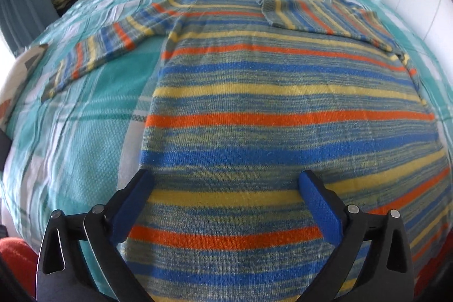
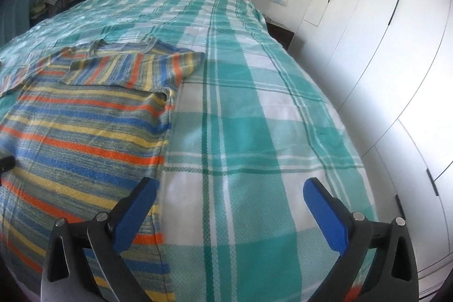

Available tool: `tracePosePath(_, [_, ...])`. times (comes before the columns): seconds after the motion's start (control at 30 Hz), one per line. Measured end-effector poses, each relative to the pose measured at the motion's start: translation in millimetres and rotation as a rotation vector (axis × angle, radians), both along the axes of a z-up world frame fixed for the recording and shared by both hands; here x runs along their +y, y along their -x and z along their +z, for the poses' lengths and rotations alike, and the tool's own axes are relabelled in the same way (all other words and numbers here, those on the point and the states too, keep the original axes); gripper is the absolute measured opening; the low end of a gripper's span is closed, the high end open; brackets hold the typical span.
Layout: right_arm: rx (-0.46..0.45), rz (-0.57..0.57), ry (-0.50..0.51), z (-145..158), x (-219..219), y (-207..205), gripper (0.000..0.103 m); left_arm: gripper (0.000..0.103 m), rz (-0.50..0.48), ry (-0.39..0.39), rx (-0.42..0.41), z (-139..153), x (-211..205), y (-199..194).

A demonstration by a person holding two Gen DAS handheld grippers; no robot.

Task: Fold small clothes

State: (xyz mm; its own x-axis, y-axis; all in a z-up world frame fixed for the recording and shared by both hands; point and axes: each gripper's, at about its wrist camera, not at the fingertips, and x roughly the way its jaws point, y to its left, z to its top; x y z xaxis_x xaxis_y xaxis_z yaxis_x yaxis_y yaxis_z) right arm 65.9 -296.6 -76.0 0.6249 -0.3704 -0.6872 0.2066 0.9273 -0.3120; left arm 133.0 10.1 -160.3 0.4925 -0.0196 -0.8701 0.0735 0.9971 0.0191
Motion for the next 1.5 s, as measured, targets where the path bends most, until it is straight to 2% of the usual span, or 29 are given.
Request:
tracePosePath(0.1, [-0.003,-0.021,0.014,0.8,-1.7,3.1,0.102,0.103,0.024,0.029,0.008,-2.9,2.7,2.0])
tracePosePath(0.2, [0.004,-0.035,0.014,-0.7,-3.6,4.3,0.102,0.103,0.021,0.015,-0.011,-5.8,0.2,6.8])
tracePosePath(0.33, [0.014,-0.022,0.005,-4.4,-4.1,4.8,0.102,0.103,-0.018,-0.021,0.011,-7.1,-3.8,9.2])
tracePosePath(0.37, [0.016,-0.014,0.004,-5.6,-3.3,5.0,0.102,0.102,-0.023,-0.001,0.027,-4.3,-0.7,7.3])
tracePosePath(0.43, [0.021,0.005,0.002,-7.9,-0.9,5.2,0.102,0.101,-0.009,0.091,0.033,7.7,14.7,5.1])
tracePosePath(0.5, [0.023,0.021,0.003,-9.3,2.6,5.8,0.102,0.101,0.038,0.192,0.002,25.4,41.8,2.6])
tracePosePath(0.57, [0.021,0.035,-0.006,-9.7,4.8,6.4,0.102,0.101,0.090,0.244,-0.020,40.8,75.9,-8.3])
tracePosePath(0.63, [0.022,0.048,-0.016,-10.8,6.5,5.3,0.102,0.101,0.151,0.260,-0.026,50.8,118.1,-28.7])
tracePosePath(0.7, [0.027,0.062,-0.020,-12.9,8.8,3.7,0.102,0.101,0.255,0.249,-0.042,57.4,170.8,-54.8])
tracePosePath(0.77, [0.035,0.076,-0.018,-15.3,12.0,3.1,0.102,0.101,0.367,0.257,-0.050,56.4,218.2,-76.1])
tracePosePath(0.83, [0.042,0.088,-0.013,-17.5,15.1,3.4,0.102,0.100,0.471,0.317,-0.003,43.6,261.9,-96.7])
tracePosePath(0.9, [0.048,0.096,-0.007,-19.5,17.7,3.4,0.102,0.098,0.526,0.392,0.052,25.7,285.6,-109.1])
tracePosePath(0.97, [0.054,0.097,-0.001,-21.7,19.4,2.6,0.102,0.078,0.530,0.457,0.092,9.9,291.0,-117.6])
tracePosePath(1.07, [0.064,0.090,0.002,-24.6,19.6,2.2,0.102,0.028,0.515,0.489,0.094,-0.5,282.8,-123.9])
tracePosePath(1.1, [0.067,0.088,0.002,-25.3,19.3,1.8,0.102,0.000,0.514,0.460,0.086,1.4,279.2,-125.1])
tracePosePath(1.17, [0.071,0.086,-0.001,-25.6,18.3,1.1,0.102,0.001,0.500,0.402,0.040,16.5,272.0,-130.0])
tracePosePath(1.23, [0.065,0.085,-0.011,-24.2,16.7,0.7,0.102,0.001,0.447,0.356,-0.015,42.2,262.5,-135.5])
tracePosePath(1.33, [0.054,0.088,-0.027,-21.6,15.2,0.4,0.102,0.001,0.280,0.271,-0.110,96.9,214.1,-147.3])
tracePosePath(1.4, [0.053,0.090,-0.041,-20.8,15.0,-0.7,0.102,0.001,0.139,0.253,-0.162,133.7,164.1,-157.3])
tracePosePath(1.5, [0.052,0.090,-0.056,-20.7,14.2,-1.1,0.102,0.001,-0.042,0.251,-0.208,170.6,86.1,-169.4])
